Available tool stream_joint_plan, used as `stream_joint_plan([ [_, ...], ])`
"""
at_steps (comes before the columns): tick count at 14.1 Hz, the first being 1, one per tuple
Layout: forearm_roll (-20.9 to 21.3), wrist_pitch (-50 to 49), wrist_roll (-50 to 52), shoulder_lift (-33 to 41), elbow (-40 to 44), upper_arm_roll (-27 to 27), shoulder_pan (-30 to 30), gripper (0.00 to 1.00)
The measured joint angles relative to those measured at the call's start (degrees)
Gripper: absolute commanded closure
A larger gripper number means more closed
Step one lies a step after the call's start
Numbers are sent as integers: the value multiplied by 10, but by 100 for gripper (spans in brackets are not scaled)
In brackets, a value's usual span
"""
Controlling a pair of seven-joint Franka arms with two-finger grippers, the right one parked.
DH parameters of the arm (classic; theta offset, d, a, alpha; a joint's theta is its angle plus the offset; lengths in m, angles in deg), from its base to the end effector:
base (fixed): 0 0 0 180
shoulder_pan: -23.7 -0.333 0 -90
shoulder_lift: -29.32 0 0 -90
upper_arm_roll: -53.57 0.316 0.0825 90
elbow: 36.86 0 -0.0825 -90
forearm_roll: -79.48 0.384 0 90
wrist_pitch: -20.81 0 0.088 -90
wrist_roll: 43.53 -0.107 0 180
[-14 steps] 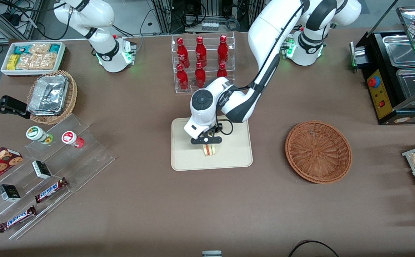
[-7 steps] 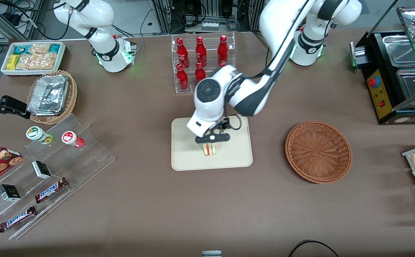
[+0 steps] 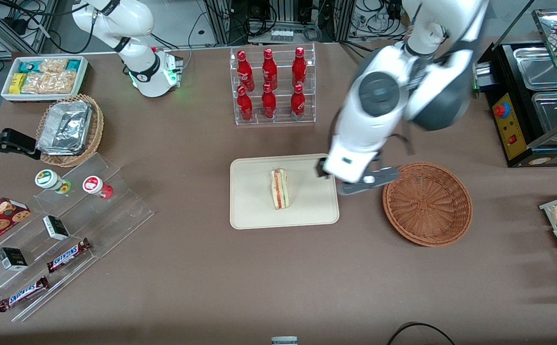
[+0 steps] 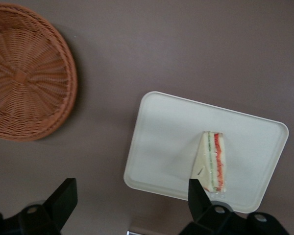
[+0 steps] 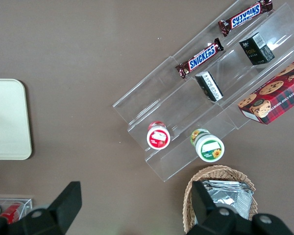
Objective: Place sandwich from basket to tray
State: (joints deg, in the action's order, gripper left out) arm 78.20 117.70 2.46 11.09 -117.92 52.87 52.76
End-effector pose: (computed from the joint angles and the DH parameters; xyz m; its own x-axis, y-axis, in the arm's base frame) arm 0.5663 -0.3250 0.5162 0.9579 0.2830 -0.0477 0.2827 -0.9591 -0.0122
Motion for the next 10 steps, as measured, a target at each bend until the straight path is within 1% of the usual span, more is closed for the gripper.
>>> stream_joint_plan([
  [5,1,-13,-106,109,-92,2,-87,0],
  [8,1,-33,-160,149,-111,3,-147,0],
  [10,1,-48,-208,162,-114,3,-178,0],
])
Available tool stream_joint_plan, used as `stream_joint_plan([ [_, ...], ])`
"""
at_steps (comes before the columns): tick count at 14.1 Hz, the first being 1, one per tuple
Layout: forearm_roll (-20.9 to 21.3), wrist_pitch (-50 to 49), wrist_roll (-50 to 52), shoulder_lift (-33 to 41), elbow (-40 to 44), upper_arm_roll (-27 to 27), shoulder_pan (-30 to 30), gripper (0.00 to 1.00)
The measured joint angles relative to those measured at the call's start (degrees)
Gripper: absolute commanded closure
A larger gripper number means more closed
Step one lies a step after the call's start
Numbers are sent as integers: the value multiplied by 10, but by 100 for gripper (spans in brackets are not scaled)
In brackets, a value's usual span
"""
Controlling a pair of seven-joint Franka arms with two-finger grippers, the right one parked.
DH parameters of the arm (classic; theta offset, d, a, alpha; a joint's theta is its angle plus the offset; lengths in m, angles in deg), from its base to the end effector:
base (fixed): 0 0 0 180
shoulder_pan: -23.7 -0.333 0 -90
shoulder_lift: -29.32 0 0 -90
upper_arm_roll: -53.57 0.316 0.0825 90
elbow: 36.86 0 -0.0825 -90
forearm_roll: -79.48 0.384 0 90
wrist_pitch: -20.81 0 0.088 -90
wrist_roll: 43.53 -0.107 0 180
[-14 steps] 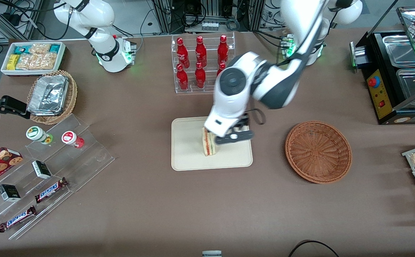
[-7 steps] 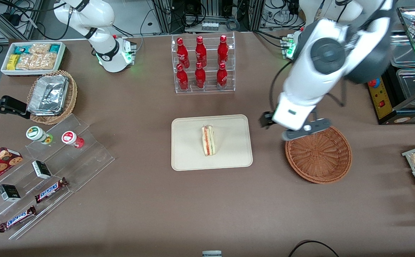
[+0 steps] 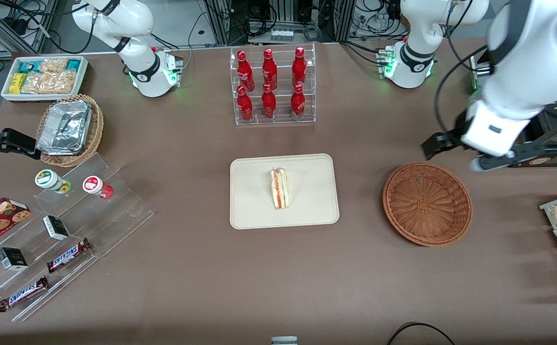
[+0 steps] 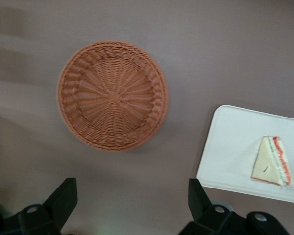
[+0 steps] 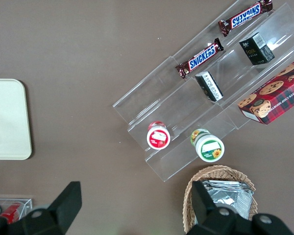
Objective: Place sandwich from basket to tray
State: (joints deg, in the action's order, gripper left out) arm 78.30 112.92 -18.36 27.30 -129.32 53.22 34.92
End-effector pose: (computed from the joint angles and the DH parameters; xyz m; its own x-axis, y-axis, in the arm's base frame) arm 0.5544 -0.1156 0.5876 0.9706 0.2360 -0.0463 0.2363 -0.9717 0.0012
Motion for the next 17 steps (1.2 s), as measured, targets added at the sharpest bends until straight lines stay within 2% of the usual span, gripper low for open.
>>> stream_joint_plan([
  [10,1,-39,-177,31,-3,0,-110,0],
  [14,16,-37,-192,29,-2,-5,-112,0],
  [17,16,-37,-193,15,16,-9,-92,0],
])
